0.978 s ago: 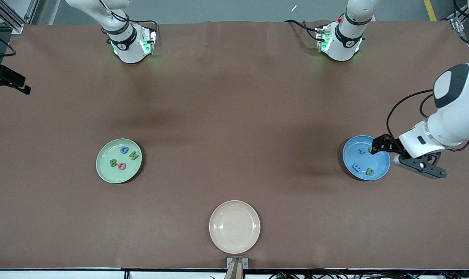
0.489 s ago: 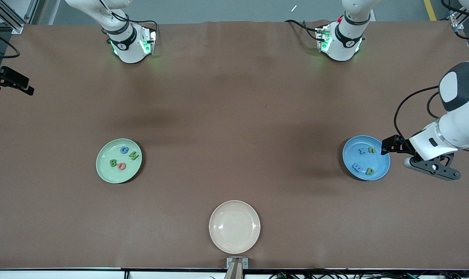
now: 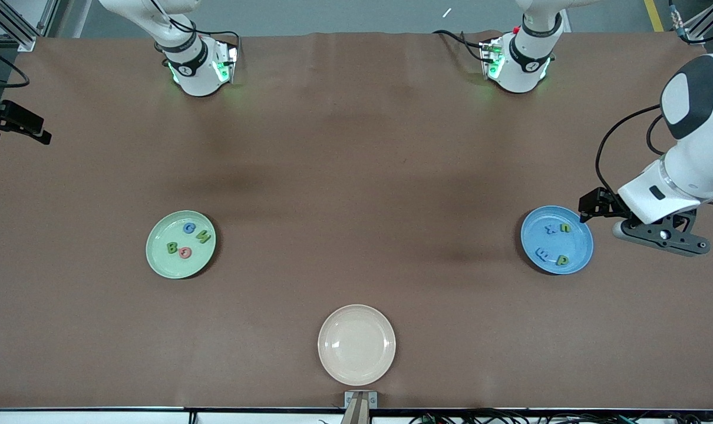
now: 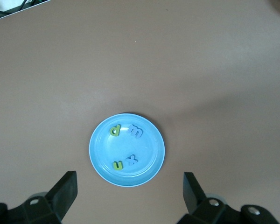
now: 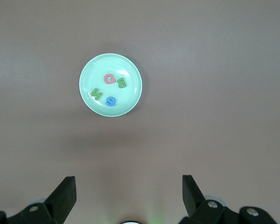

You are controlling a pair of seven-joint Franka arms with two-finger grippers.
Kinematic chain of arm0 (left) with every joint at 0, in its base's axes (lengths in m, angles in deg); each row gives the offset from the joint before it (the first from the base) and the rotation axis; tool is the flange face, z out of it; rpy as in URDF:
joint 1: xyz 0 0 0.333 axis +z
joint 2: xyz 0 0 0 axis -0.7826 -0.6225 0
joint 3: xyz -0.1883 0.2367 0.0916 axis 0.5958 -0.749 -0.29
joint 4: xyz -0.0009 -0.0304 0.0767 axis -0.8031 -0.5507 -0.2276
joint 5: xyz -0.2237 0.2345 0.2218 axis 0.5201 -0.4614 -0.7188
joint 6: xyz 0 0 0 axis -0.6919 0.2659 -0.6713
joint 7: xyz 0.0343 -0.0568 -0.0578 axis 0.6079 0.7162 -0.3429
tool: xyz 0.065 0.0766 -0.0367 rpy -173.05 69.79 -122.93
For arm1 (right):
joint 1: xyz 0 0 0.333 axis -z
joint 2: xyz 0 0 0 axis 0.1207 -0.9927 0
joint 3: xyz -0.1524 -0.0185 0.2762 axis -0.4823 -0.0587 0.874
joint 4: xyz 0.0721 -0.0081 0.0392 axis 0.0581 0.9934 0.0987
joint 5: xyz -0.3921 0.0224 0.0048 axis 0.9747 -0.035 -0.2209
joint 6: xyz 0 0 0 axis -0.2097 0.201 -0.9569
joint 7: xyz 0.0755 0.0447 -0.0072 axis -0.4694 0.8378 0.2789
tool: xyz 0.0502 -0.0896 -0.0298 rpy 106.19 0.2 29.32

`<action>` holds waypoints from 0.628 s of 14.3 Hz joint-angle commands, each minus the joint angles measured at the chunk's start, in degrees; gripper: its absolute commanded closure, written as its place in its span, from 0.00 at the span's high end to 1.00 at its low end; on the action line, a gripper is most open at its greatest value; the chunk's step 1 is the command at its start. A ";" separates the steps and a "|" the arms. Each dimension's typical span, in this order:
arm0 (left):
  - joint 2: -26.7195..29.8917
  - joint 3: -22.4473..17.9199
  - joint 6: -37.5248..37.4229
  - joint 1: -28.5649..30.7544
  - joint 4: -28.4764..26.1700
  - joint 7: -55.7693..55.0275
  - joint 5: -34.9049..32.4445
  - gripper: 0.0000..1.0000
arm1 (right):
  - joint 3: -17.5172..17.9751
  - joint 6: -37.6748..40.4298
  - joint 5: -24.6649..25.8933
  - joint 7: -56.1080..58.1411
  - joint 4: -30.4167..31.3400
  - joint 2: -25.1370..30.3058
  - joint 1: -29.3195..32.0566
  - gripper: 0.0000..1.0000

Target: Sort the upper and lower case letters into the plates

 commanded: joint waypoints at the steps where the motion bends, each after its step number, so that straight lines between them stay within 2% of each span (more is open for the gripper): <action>1: 2.45 -1.77 -0.25 -2.06 -1.96 -4.53 0.97 1.00 | -0.24 -0.79 0.92 0.67 1.96 1.95 -0.46 1.00; 3: 3.06 -3.26 -0.16 -3.89 -2.57 -7.35 1.23 1.00 | -0.24 -0.79 1.62 0.67 1.96 1.95 -0.46 1.00; 5: 3.42 -7.56 -0.16 -7.06 -2.66 -8.33 3.34 1.00 | -0.15 -0.79 2.07 0.67 1.96 1.95 -0.55 1.00; 8: 3.33 -8.88 0.71 -7.51 -2.75 -10.25 3.52 1.00 | -0.24 -0.70 1.72 0.58 2.05 1.95 -0.46 1.00; 9: 3.42 -9.94 1.06 -8.99 -2.75 -13.92 3.61 1.00 | -0.24 -0.70 1.37 0.58 1.96 1.86 -0.37 1.00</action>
